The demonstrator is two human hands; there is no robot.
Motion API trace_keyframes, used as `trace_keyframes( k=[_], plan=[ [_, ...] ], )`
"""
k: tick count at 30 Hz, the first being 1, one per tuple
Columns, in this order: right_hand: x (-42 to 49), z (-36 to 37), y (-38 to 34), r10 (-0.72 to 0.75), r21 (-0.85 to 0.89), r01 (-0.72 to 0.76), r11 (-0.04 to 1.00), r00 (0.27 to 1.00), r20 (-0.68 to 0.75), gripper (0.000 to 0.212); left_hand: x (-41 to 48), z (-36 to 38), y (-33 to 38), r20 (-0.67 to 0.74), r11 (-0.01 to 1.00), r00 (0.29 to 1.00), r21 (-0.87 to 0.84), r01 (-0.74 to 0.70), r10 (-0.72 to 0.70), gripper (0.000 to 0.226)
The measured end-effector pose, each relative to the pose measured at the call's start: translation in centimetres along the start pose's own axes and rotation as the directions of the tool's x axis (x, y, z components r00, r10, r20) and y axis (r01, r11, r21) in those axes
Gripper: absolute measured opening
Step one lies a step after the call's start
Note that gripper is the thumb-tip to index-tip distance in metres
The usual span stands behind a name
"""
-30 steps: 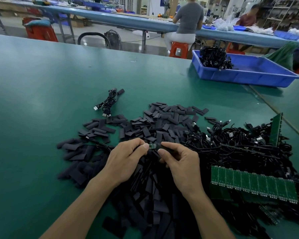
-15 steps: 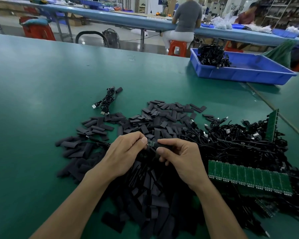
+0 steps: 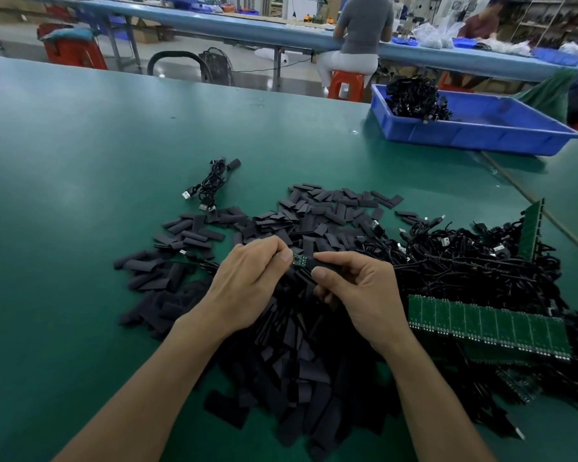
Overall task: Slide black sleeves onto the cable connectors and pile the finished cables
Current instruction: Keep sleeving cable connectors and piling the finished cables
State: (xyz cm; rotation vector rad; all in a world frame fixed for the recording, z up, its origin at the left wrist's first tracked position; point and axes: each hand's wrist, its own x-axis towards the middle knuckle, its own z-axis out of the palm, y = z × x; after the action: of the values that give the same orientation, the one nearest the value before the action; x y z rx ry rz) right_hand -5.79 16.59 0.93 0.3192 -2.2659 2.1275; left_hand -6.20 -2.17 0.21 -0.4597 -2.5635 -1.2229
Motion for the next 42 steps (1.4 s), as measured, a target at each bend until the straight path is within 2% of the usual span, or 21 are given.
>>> trace_keyframes(
  k=[5,19,24,29,34,42],
  plan=[
    [-0.2,0.0,0.0,-0.022,-0.039,0.022,0.999,1.0,-0.005,0.016,-0.3,0.1,0.2,-0.039,1.0,0.999,0.028,0.003,-0.002,0.027],
    [-0.4,0.0,0.6,0.021,0.039,-0.02,0.999,1.0,-0.021,0.025,-0.7,0.7,-0.3,-0.076,0.996,0.993,0.028,0.089,-0.086,0.033],
    [-0.5,0.5,0.9,-0.012,0.001,0.012,1.0,0.997,-0.082,0.02,-0.9,0.8,-0.4,-0.092,0.993,0.99,0.03,0.113,-0.11,0.032],
    [-0.6,0.9,1.2,-0.058,-0.041,0.053,0.998,0.989,-0.137,0.006,-1.0,1.0,-0.3,-0.091,0.994,0.99,0.019,0.11,-0.108,0.032],
    [-0.6,1.0,1.2,-0.05,-0.022,0.047,0.999,0.987,-0.154,0.019,-0.9,1.2,-0.2,-0.082,0.992,0.989,0.001,0.126,-0.125,0.033],
    [-0.7,1.2,1.3,-0.093,-0.065,0.083,0.994,0.984,-0.153,0.018,-0.9,1.1,-0.2,-0.057,0.977,0.979,-0.103,0.188,-0.194,0.034]
  ],
)
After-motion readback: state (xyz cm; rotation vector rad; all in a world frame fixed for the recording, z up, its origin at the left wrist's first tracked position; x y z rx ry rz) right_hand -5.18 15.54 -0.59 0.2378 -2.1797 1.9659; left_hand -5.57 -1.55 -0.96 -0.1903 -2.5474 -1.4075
